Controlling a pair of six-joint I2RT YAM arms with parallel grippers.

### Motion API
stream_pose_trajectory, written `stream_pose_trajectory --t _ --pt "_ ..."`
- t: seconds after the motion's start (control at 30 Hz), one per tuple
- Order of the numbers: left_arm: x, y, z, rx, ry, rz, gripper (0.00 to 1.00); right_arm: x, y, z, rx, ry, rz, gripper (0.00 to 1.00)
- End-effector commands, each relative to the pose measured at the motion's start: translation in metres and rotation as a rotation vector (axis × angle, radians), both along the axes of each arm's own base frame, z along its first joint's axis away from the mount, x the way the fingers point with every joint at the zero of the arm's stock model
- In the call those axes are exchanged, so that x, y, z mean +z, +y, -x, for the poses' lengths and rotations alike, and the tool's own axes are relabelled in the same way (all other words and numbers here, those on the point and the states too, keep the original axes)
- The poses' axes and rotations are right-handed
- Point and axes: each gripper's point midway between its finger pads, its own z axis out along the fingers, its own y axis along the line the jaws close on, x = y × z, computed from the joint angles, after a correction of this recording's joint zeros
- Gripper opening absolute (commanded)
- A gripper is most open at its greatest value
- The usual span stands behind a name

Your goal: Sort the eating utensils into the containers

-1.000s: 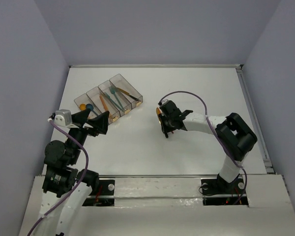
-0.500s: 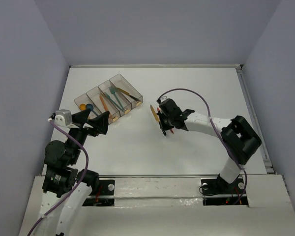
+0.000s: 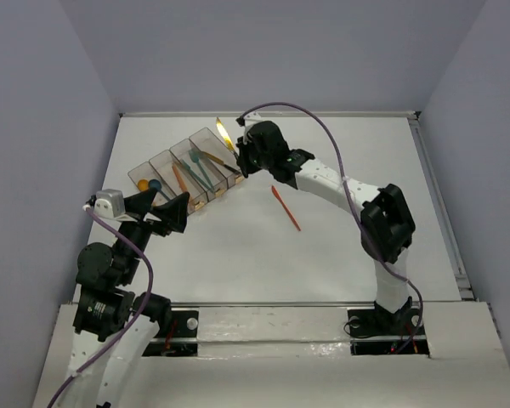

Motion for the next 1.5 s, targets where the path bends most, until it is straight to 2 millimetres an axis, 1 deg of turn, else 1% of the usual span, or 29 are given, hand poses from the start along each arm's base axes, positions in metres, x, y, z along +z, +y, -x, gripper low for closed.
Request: stream_pose_trajectory --t 0.0,0.03,0.1,0.13,0.17,0.2,0.23,0.33,0.37,0.4,0.47,0.53,0.57,0.63,0.67,0.7,0.8,0.9,1.07,1.1,1.13,1.17,1.2,1.23,1.27,1.3,1.33,1.43,1.47 --pt "0.014 -0.002 0.003 -0.014 -0.058 0.009 0.99 0.019 0.05 -0.046 0.074 -0.118 -0.023 0.0" --pt "0.014 -0.002 0.003 -0.014 -0.06 0.01 0.99 0.021 0.058 -0.053 0.083 -0.129 -0.034 0.0" --pt "0.014 -0.001 0.004 -0.011 -0.06 0.009 0.99 0.02 0.066 -0.067 0.084 -0.13 -0.043 0.0" --pt "0.015 -0.001 0.004 -0.011 -0.061 0.009 0.99 0.019 0.07 -0.081 0.073 -0.133 -0.045 0.0" --pt "0.014 -0.001 0.003 -0.011 -0.058 0.01 0.99 0.018 0.069 -0.09 0.064 -0.136 -0.046 0.0" --pt "0.014 -0.001 0.004 -0.011 -0.06 0.009 0.99 0.016 0.075 -0.09 0.087 -0.131 -0.055 0.0" --pt "0.014 -0.001 0.004 -0.009 -0.06 0.009 0.99 0.012 0.077 -0.099 0.09 -0.135 -0.058 0.0" --pt "0.015 -0.001 0.004 -0.011 -0.061 0.007 0.99 0.002 0.082 -0.103 0.11 -0.131 -0.043 0.0" --pt "0.015 -0.001 0.004 -0.011 -0.061 0.007 0.99 0.002 0.079 -0.109 0.103 -0.137 -0.042 0.0" --pt "0.015 -0.001 0.004 -0.011 -0.061 0.007 0.99 -0.011 0.081 -0.11 0.108 -0.123 -0.028 0.0" --pt "0.015 -0.001 0.004 -0.011 -0.061 0.007 0.99 -0.026 0.08 -0.11 0.109 -0.101 -0.007 0.0" --pt "0.014 -0.001 0.003 -0.011 -0.059 0.007 0.99 -0.037 0.078 -0.107 0.108 -0.079 0.002 0.0" --pt "0.014 -0.001 0.003 -0.011 -0.058 0.006 0.99 -0.037 0.079 -0.107 0.109 -0.081 -0.005 0.01" --pt "0.013 -0.002 0.002 -0.012 -0.055 0.005 0.99 -0.04 0.078 -0.104 0.107 -0.075 -0.01 0.12" --pt "0.013 -0.002 0.001 -0.012 -0.053 0.005 0.99 -0.039 0.077 -0.104 0.108 -0.077 -0.01 0.16" --pt "0.012 -0.002 0.001 -0.013 -0.05 0.005 0.99 -0.037 0.076 -0.103 0.107 -0.078 -0.01 0.24" --pt "0.012 -0.001 0.0 -0.005 -0.047 0.008 0.99 -0.03 0.074 -0.103 0.099 -0.088 -0.01 0.36" --pt "0.013 0.0 0.001 -0.001 -0.049 0.009 0.99 -0.011 0.073 -0.102 0.097 -0.11 -0.031 0.41" --pt "0.012 0.0 -0.001 0.001 -0.046 0.007 0.99 0.025 0.063 -0.097 0.063 -0.157 -0.066 0.41" --pt "0.011 0.0 -0.001 0.001 -0.045 0.005 0.99 0.033 0.056 -0.09 0.058 -0.16 -0.07 0.41" --pt "0.011 0.0 -0.001 0.001 -0.045 0.005 0.99 0.042 0.054 -0.087 0.055 -0.177 -0.088 0.41" --pt "0.011 0.0 -0.001 0.001 -0.044 0.005 0.99 0.047 0.046 -0.086 0.022 -0.188 -0.085 0.41" --pt "0.011 0.0 -0.001 0.003 -0.043 0.005 0.99 0.05 0.039 -0.081 0.008 -0.189 -0.087 0.41" --pt "0.011 0.0 -0.001 0.003 -0.043 0.005 0.99 0.049 0.024 -0.069 -0.019 -0.186 -0.086 0.41" --pt "0.011 0.001 -0.001 0.004 -0.043 0.006 0.99 0.044 0.015 -0.062 -0.032 -0.176 -0.078 0.41" --pt "0.011 0.001 -0.001 0.004 -0.043 0.006 0.99 0.038 0.006 -0.054 -0.048 -0.162 -0.067 0.41" --pt "0.011 0.001 -0.001 0.006 -0.043 0.006 0.99 0.02 -0.011 -0.037 -0.065 -0.118 -0.037 0.41" --pt "0.012 0.001 0.001 0.003 -0.051 0.008 0.99 -0.019 -0.044 -0.012 -0.128 -0.035 0.044 0.41" --pt "0.012 0.001 0.001 0.001 -0.051 0.007 0.99 -0.041 -0.061 0.005 -0.152 0.018 0.08 0.41"
